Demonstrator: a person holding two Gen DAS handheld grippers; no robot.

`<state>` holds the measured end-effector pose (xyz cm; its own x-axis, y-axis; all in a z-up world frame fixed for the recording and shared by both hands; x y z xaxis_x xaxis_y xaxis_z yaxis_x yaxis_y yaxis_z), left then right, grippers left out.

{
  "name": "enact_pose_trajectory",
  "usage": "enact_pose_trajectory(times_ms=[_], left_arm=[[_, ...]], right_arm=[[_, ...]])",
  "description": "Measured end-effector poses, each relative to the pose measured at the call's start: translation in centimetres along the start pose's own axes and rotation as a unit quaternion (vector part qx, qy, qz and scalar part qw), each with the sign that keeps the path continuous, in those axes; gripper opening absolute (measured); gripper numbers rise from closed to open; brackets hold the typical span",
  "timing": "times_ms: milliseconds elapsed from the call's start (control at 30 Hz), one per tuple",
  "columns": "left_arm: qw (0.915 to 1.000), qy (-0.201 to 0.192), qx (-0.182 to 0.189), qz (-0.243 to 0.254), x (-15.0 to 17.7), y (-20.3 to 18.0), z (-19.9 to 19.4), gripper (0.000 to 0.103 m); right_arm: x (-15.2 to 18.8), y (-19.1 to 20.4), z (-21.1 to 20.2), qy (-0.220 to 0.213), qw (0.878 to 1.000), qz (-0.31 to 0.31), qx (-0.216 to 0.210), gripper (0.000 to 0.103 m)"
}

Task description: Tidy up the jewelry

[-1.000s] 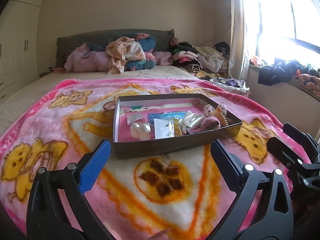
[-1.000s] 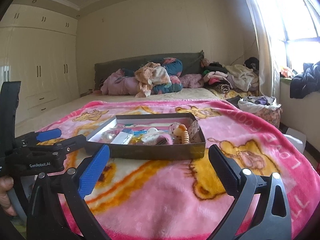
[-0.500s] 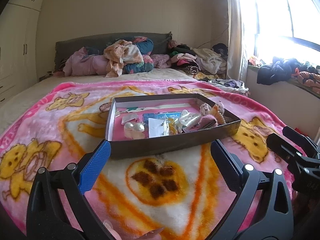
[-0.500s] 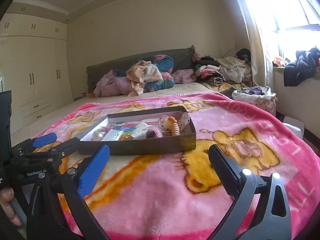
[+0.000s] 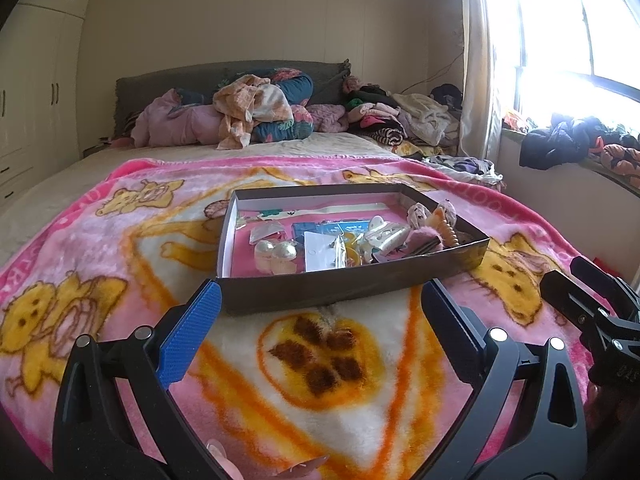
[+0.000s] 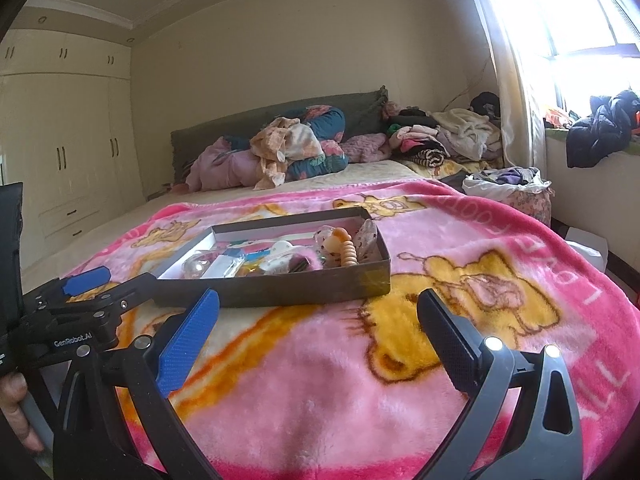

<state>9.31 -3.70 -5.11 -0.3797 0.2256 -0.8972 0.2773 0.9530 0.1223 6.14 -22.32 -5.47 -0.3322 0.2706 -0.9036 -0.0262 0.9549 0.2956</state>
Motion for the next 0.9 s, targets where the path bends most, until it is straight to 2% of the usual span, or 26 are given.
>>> enact_pose_trajectory(times_ms=[900], left_arm=[[1.0000,-0.001,-0.002,0.001,0.05,0.11,0.01,0.092]], right_arm=[[0.05,0.36,0.12,0.001,1.000,-0.005,-0.007,0.097]])
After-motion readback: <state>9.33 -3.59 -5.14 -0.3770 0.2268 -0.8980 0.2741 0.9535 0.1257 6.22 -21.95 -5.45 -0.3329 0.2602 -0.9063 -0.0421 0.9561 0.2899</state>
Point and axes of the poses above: each gripper's, at about its wrist camera, not at the fingertips, and z roughly the way its jaws point, y to its left, x to its underside, the point moved 3 cm from there along z, roughly the way its jaws point, and after that the axes turned 10 degrees about z, right-handed, at the moved point
